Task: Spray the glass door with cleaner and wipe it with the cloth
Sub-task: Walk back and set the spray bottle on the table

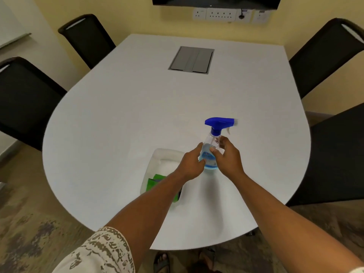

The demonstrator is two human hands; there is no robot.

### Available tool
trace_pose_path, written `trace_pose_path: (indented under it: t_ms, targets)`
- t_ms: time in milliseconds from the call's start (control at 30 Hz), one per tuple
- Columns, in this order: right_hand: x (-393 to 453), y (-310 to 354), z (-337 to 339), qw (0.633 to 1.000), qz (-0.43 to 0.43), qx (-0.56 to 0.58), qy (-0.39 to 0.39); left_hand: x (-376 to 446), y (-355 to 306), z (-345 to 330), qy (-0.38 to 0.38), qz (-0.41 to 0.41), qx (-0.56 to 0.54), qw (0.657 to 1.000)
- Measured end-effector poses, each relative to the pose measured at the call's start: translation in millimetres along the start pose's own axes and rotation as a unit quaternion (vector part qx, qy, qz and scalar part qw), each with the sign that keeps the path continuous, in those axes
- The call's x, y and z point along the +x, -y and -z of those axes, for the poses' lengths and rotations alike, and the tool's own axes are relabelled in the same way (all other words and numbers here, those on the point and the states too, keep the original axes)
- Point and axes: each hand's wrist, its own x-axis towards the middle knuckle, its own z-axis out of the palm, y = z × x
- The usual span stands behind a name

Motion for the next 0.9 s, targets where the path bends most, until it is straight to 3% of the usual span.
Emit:
trace_pose_path:
  t_ms: [600,900]
  targets:
    - [-13.4,-33.8,-25.8,0.995,-0.065,-0.005,-0.076,-5.3,12.6,11.3,0.092,-0.055,0.021,0.994]
    - [-19.3,-41.7,-21.2,0.994,-0.080,-0.049,-0.058,-13.2,29.3,41.3,0.030,-0.086,-0.003,0.996]
